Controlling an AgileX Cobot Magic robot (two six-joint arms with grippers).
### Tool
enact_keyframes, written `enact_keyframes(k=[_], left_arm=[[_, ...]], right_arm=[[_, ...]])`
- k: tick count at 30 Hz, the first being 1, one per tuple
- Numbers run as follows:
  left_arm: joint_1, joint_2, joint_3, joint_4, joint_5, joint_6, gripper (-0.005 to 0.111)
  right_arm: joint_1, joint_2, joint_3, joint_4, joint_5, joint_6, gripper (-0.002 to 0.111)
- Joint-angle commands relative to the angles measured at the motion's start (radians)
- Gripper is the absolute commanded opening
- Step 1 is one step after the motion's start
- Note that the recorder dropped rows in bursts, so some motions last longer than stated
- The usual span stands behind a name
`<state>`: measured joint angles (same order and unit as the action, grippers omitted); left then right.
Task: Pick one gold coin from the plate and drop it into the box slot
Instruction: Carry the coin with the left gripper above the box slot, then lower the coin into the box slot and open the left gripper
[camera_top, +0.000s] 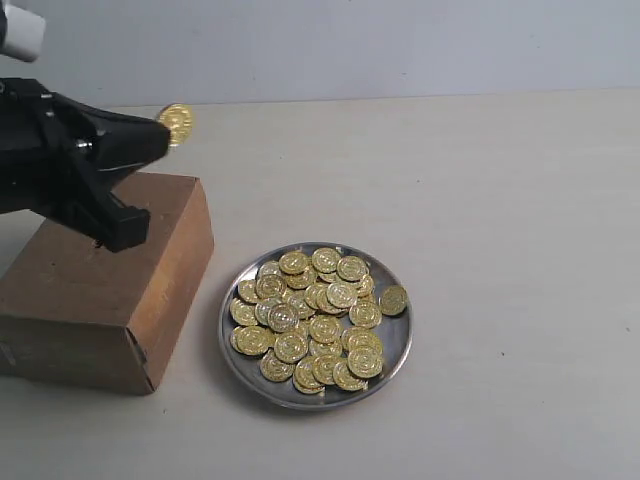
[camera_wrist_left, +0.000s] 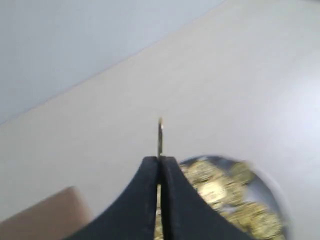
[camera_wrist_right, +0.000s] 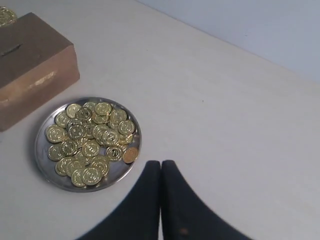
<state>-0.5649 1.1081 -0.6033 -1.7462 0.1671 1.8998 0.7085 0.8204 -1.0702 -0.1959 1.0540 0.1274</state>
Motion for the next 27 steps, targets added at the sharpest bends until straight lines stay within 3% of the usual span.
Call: enact_keyframes(k=[1,3,6,9,12,19,22,27], left_arm=[[0.01,0.007,-0.024,0.074,0.174,-0.521,0.0],[0.059,0.025,-0.042,0.258,0.245,-0.728,0.0],[0.208,0.08,-0.111,0.713,0.462,-1.107,0.0],[0.348,0.146,-0.218,1.076,0.623,-1.351,0.0],[0.436,0.205,-0.319,1.252,0.658,-1.526,0.0],[0.4,0.401,-0.499,1.424,0.853,-1.617,0.0],[0.373,0.448,-0.517,1.511,0.865,-1.671,0.0],[0.365,0.469,-0.517,1.519,0.835,-1.671,0.0]], right_arm=[[0.001,-0.007,0.031,0.003,-0.005,0.005,0.0],[0.001,-0.007,0.033,0.005,-0.002,0.005,0.0],[0.001,-0.007,0.033,0.007,0.018,0.005,0.0],[0.001,-0.007,0.033,0.007,0.02,0.005,0.0],[0.001,-0.007,0.033,0.007,0.012,0.005,0.0],[0.001,-0.007,0.033,0.023,0.01,0.005,0.0],[0.001,-0.007,0.033,0.033,0.01,0.005,0.0],[0.001,-0.007,0.033,0.033,0.005,0.003,0.0]])
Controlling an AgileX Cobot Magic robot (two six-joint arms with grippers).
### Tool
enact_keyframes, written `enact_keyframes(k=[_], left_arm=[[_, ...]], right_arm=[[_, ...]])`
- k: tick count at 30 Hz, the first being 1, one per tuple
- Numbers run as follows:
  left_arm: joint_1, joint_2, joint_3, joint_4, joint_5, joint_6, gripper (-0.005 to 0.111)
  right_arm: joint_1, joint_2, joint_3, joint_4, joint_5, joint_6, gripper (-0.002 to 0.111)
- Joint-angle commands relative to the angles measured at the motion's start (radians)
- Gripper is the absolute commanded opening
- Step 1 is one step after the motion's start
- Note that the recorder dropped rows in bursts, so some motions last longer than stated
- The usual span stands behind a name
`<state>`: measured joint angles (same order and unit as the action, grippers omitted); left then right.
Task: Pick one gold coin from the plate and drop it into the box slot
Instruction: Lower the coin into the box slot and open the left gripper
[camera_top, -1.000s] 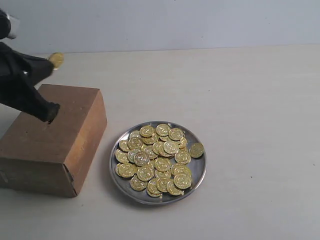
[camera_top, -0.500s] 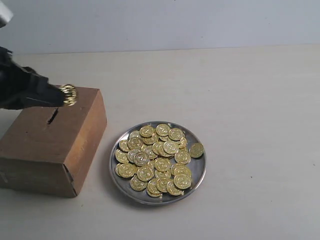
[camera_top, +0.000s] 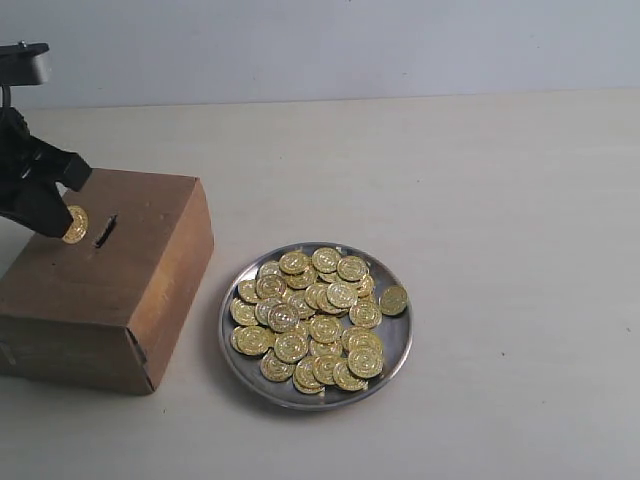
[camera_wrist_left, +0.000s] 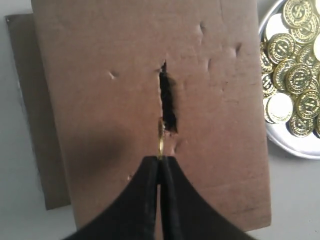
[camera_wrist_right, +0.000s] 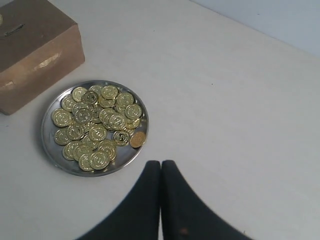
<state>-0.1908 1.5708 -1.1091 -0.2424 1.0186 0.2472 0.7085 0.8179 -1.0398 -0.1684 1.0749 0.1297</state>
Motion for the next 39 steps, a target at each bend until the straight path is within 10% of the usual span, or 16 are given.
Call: enact_keyframes(k=[1,39], left_arm=[[-0.009,0.008,-0.011,0.015,-0.024,-0.018,0.0],[-0.02,0.062,-0.011,-0.046,-0.089,0.035,0.0]], right_arm=[[0.001,-0.004,0.003,0.006,-0.016,-0.001,0.0],[0.001,-0.004,0.003,0.009,-0.016,-0.004,0.0]])
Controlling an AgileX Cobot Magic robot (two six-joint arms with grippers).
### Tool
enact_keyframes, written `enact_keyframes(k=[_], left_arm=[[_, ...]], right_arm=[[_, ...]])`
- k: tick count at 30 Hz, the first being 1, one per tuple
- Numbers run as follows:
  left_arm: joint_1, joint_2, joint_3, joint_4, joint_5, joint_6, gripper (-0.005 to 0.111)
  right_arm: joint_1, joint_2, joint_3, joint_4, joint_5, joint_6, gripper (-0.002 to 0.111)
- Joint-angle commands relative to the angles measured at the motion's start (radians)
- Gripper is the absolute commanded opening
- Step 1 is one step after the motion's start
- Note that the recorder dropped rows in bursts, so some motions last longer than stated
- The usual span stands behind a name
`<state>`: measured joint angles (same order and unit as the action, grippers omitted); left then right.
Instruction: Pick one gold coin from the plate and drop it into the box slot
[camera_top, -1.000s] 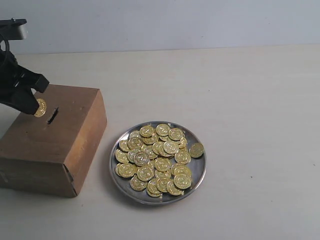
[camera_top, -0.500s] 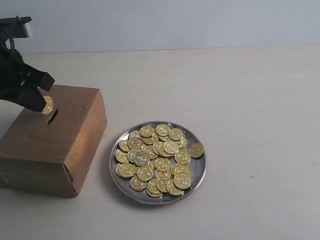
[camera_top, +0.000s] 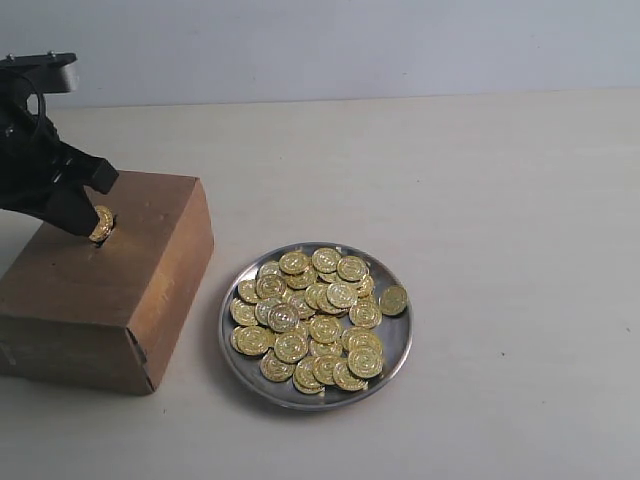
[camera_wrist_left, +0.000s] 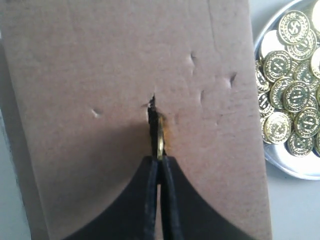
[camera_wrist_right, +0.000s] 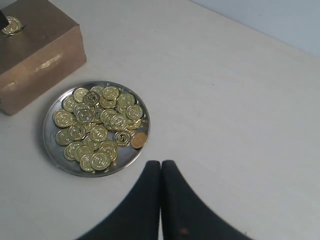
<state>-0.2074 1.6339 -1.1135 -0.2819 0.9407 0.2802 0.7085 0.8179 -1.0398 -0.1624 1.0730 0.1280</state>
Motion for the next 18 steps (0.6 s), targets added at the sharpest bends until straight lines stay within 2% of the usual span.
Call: enact_keyframes(k=[1,4,6,11,13,15,16,18], left_arm=[[-0.004,-0.001,-0.007,-0.006,-0.011,0.002,0.0],[-0.004,-0.001,-0.007,-0.005,-0.011,0.002,0.002],[-0.004,-0.001,-0.007,-0.002,-0.011,0.002,0.008],[-0.004,-0.001,-0.007,0.0,-0.011,0.002,0.042],[-0.004,-0.001,-0.007,0.002,0.0,0.007,0.052],[-0.004,-0.012,-0.007,0.002,0.0,0.024,0.053],[-0.004,-0.025,-0.007,0.002,0.0,0.024,0.049],[-0.004,-0.068,-0.007,-0.013,-0.018,0.024,0.03]], right_arm=[[0.001,-0.004,0.003,0.003,-0.014,-0.002,0.0],[0.001,-0.004,0.003,0.003,-0.014,-0.002,0.0],[0.001,-0.004,0.003,0.003,-0.014,-0.002,0.0],[0.001,-0.004,0.003,0.003,-0.014,-0.002,0.0],[0.001,-0.004,0.003,0.003,-0.014,-0.002,0.0],[0.001,-0.007,0.003,0.004,-0.029,-0.013,0.0],[0.001,-0.016,0.003,0.004,-0.054,-0.027,0.0],[0.001,-0.046,0.004,0.004,-0.121,-0.031,0.0]])
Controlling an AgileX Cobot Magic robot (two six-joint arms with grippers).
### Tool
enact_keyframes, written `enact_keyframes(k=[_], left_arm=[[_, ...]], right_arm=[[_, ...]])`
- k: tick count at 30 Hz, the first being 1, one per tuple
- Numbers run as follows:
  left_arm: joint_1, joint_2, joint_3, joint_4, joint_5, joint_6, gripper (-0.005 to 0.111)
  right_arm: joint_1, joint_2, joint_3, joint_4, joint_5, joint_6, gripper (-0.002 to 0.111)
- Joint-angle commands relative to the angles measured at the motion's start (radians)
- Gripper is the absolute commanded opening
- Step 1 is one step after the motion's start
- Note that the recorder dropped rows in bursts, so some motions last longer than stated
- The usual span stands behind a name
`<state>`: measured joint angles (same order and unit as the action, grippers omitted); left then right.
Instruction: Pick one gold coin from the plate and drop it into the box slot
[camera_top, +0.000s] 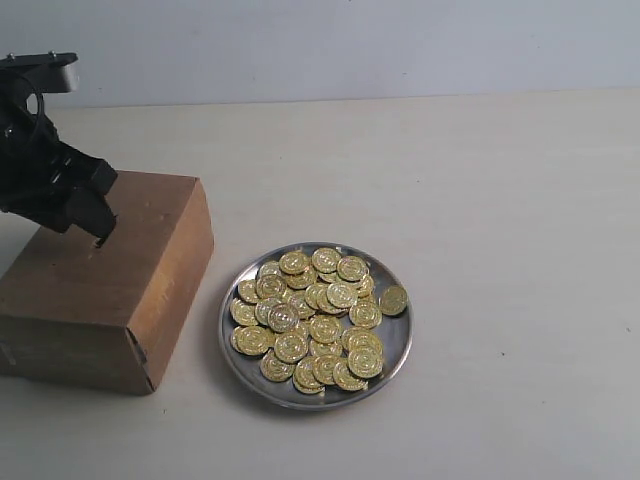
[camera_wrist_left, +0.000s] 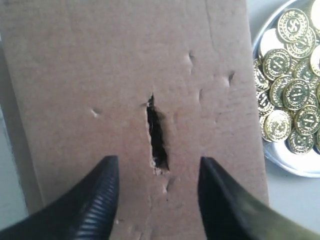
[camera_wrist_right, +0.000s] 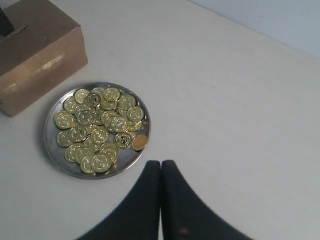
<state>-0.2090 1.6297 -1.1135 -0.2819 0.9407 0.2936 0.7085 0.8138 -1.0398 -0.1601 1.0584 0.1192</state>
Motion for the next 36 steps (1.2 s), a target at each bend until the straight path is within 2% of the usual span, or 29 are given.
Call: enact_keyframes(k=[1,2,3,7,11,14,18,23,28,32,35,36], left_arm=[[-0.002,-0.089,-0.007,-0.025,-0.03,0.01,0.018],[-0.002,-0.126,-0.002,-0.049,-0.05,0.013,0.006],[-0.002,-0.172,0.008,-0.085,-0.084,0.024,0.001],[-0.002,-0.4,0.132,-0.293,-0.291,0.136,0.001],[-0.022,-0.681,0.37,-0.553,-0.51,0.438,0.001],[-0.043,-0.866,0.54,-0.707,-0.593,0.586,0.001],[-0.058,-1.076,0.715,-0.848,-0.632,0.689,0.001],[-0.06,-1.276,0.896,-0.9,-0.632,0.731,0.001],[-0.06,-1.423,1.011,-0.958,-0.627,0.731,0.001],[-0.06,-1.513,1.101,-1.002,-0.618,0.739,0.001],[-0.06,-1.572,1.113,-1.058,-0.616,0.798,0.001],[-0.06,-1.586,1.113,-1.036,-0.603,0.804,0.001]], right_arm=[[0.001,-0.064,0.004,0.001,-0.146,-0.023,0.0],[0.001,-0.085,0.006,0.001,-0.179,-0.023,0.0],[0.001,-0.115,0.011,0.001,-0.219,-0.02,0.0],[0.001,-0.268,0.106,0.004,-0.409,0.046,0.0],[0.001,-0.451,0.293,0.031,-0.574,0.07,0.0],[0.001,-0.584,0.459,0.074,-0.699,0.07,0.0],[0.001,-0.702,0.651,0.16,-0.874,0.068,0.0],[0.001,-0.757,0.882,0.188,-1.058,0.068,0.0],[0.001,-0.757,1.019,0.188,-1.205,0.068,0.0],[0.001,-0.757,1.04,0.184,-1.197,0.061,0.0],[0.001,-0.757,1.04,0.184,-1.132,0.031,0.0],[0.001,-0.757,1.04,0.184,-1.115,0.02,0.0]])
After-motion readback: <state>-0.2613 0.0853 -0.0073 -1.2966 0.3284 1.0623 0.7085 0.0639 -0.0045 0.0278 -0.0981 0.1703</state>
